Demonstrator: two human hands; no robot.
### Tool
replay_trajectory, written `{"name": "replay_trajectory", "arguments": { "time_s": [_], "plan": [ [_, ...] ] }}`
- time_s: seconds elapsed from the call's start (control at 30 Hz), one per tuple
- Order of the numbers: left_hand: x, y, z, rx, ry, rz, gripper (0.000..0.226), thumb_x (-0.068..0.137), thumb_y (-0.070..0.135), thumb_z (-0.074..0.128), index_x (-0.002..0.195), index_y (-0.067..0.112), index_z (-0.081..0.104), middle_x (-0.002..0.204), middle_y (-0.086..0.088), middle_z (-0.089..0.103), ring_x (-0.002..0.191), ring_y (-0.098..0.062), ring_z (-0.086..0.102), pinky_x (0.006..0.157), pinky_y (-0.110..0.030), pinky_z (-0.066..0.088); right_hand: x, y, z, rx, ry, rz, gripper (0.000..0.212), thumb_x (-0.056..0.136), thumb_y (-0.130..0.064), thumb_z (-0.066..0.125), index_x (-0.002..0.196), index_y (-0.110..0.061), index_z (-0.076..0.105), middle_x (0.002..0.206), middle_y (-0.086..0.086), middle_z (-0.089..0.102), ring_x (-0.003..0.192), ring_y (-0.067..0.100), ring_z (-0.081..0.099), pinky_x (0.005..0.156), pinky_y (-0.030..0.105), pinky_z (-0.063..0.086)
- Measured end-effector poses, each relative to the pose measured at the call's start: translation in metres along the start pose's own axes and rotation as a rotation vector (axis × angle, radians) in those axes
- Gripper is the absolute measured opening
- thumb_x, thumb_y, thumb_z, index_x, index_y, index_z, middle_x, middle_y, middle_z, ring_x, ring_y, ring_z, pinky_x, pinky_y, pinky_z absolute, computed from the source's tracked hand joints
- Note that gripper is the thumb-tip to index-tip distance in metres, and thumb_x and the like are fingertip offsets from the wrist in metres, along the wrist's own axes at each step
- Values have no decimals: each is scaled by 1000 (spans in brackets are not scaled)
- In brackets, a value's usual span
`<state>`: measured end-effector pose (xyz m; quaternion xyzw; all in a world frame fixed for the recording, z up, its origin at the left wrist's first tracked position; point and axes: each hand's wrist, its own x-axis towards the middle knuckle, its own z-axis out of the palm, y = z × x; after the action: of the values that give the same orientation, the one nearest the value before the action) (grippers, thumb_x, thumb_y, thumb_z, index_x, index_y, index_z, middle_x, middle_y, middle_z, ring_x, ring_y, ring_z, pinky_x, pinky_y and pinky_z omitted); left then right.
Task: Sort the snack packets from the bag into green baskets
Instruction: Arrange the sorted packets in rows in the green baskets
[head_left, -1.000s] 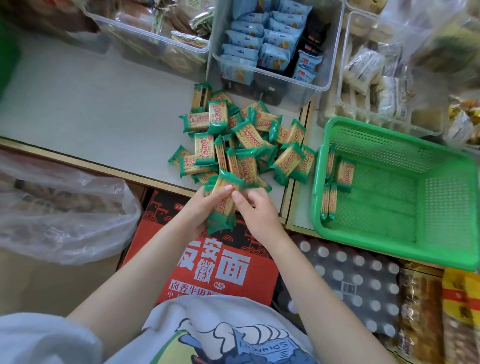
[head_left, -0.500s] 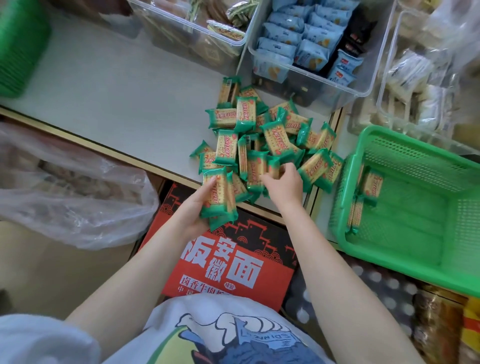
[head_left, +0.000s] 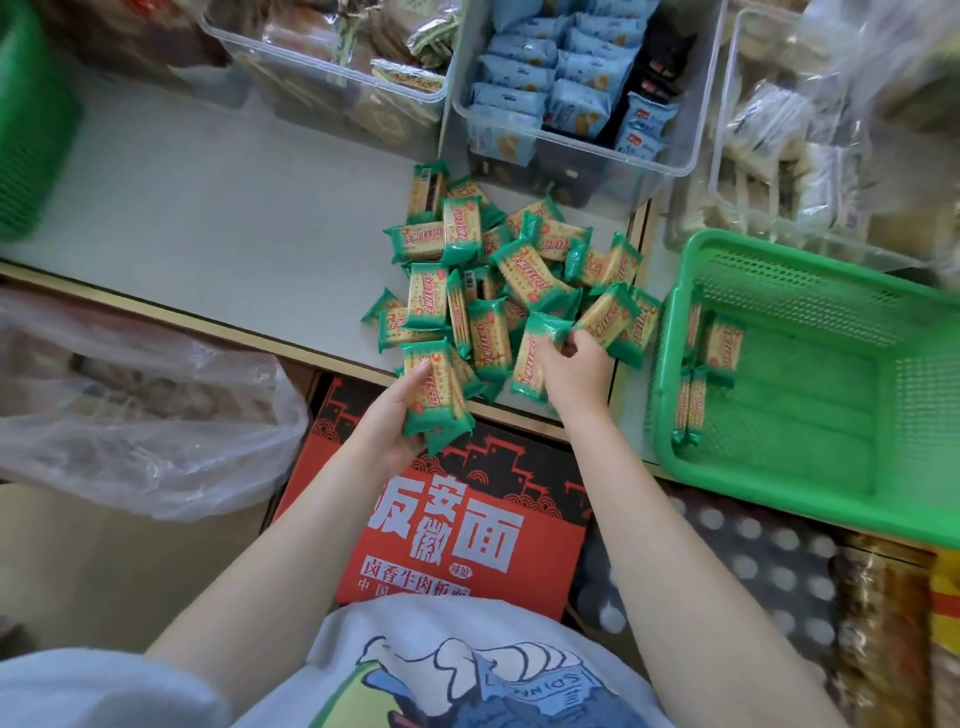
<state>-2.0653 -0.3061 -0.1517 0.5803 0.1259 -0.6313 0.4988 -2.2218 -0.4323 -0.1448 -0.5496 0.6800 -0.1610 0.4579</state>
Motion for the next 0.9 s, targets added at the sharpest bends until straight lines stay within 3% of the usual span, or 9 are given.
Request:
{"name": "replay_trajectory", "arguments": {
  "time_s": [0.1, 0.23, 0.3, 0.5, 0.57, 0.67, 0.77, 0.83, 0.9],
  "plan": [
    [1, -2, -1, -26, -9, -4, 31, 96, 37, 63, 119, 17, 66, 108, -5, 76, 101, -22, 73, 93, -42, 54, -5, -15, -9, 164, -92, -53, 9, 98, -25, 62, 104, -18, 65, 89, -13, 65, 77, -4, 61, 59, 9, 43],
    [2, -3, 0, -34, -22, -1, 32, 96, 37, 63, 120, 17, 66, 110, -5, 76, 104, -22, 72, 97, -43, 52, 6, -22, 13, -117, -299, -64, 37, 104, -29, 51, 136, -11, 47, 123, 2, 58, 112, 20, 55, 88, 28, 40],
    [1, -3, 2, -16, -30, -5, 30, 96, 37, 62, 118, 17, 66, 106, -4, 77, 104, -22, 71, 98, -43, 51, 8, -18, 27, -164, -329, 11, 49, 104, -27, 52, 146, -11, 33, 135, 5, 52, 120, 23, 51, 92, 32, 39],
    [1, -1, -3, 16, -52, -9, 39, 94, 39, 64, 127, 17, 65, 118, -7, 73, 114, -25, 67, 107, -46, 46, 5, -13, 35, -142, -256, 64, 48, 94, -31, 70, 134, -9, 54, 129, 5, 62, 112, 21, 59, 85, 30, 43],
    [-2, 1, -4, 25, -35, -7, 39, 94, 38, 64, 127, 16, 64, 116, -7, 74, 113, -26, 68, 103, -45, 48, -1, -18, 28, -118, -254, 79, 45, 93, -33, 70, 130, -11, 58, 121, 1, 64, 107, 18, 60, 85, 30, 43],
    [-8, 2, -5, 71, -42, 18, 42, 94, 35, 64, 131, 15, 59, 116, -7, 74, 109, -26, 69, 92, -41, 53, -21, -32, 3, 251, -241, 215, 28, 95, -27, 64, 119, -13, 63, 106, -1, 68, 103, 20, 64, 92, 41, 53],
    [-22, 3, -1, 123, -100, 32, 44, 97, 34, 58, 136, 15, 55, 119, -10, 72, 108, -27, 70, 92, -42, 53, -52, -40, -29, 650, -391, 223, 14, 99, -14, 52, 104, -14, 65, 95, 4, 66, 94, 20, 63, 91, 45, 52],
    [-36, 5, 10, 168, -182, 41, 45, 99, 43, 50, 134, 16, 58, 124, -13, 70, 110, -29, 69, 97, -43, 50, -76, -39, -39, 592, -462, 124, 16, 97, -17, 51, 105, -15, 64, 97, 0, 69, 96, 16, 65, 92, 39, 51],
    [-50, 4, 32, 242, -260, 43, 59, 91, 61, 50, 131, 19, 60, 123, -12, 70, 112, -30, 68, 99, -44, 50, -93, -29, -40, 330, -478, 22, 31, 93, -28, 51, 123, -23, 60, 114, -3, 68, 110, 13, 62, 102, 41, 48]
  ]
}}
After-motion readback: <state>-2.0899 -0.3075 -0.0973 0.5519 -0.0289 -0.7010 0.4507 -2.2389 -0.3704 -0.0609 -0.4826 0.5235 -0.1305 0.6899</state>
